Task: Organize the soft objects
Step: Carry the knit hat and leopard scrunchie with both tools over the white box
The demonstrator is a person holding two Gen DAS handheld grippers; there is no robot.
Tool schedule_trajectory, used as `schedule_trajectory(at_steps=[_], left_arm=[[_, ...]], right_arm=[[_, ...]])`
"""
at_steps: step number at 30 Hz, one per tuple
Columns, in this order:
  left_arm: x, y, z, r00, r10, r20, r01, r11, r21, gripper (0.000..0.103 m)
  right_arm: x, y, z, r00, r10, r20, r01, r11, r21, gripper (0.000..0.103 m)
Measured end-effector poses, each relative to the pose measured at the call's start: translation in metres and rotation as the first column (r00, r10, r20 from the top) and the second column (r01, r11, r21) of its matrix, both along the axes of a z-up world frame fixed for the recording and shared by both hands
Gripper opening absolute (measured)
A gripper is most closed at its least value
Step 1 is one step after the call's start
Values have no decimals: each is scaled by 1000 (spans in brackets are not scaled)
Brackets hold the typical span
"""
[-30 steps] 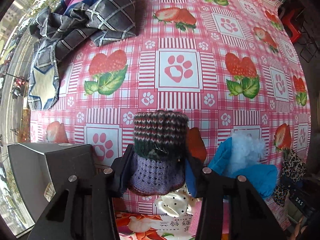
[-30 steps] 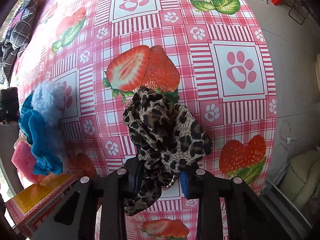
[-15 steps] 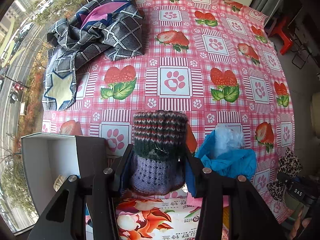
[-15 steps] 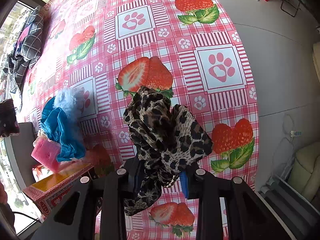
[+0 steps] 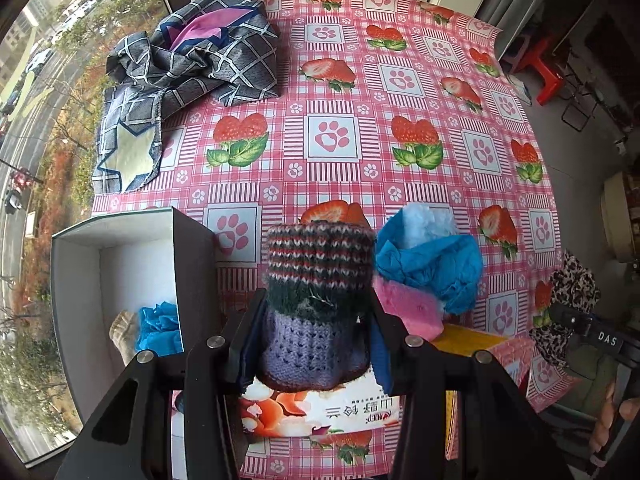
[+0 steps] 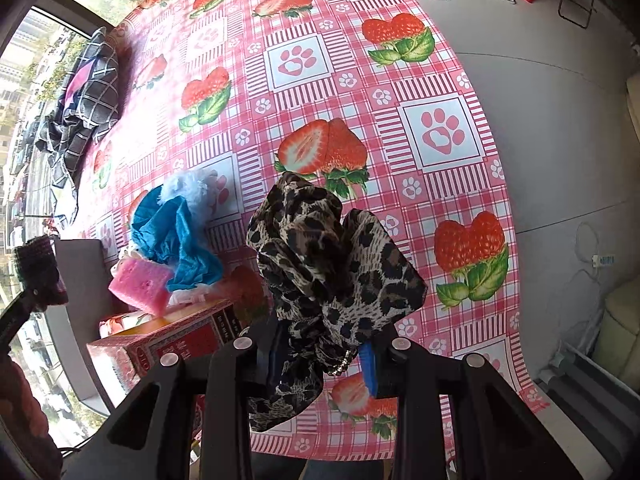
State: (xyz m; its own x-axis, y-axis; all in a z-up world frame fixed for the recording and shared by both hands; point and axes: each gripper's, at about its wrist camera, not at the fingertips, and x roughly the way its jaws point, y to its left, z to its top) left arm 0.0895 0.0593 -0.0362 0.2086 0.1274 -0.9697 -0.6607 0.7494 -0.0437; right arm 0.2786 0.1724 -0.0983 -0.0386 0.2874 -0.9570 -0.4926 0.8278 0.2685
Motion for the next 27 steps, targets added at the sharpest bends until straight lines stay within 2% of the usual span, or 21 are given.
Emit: schedule_trajectory(at_steps=[13, 27], left_arm=[[-59, -28, 12, 1000, -14, 27, 14, 1000, -17, 50], [-126, -22, 28, 991, 107, 81, -108, 994, 0, 50]], right_arm=[[-51, 6, 58, 998, 44, 49, -49, 994, 97, 32], [-119, 45, 90, 979, 180, 95, -192, 971, 139, 32]])
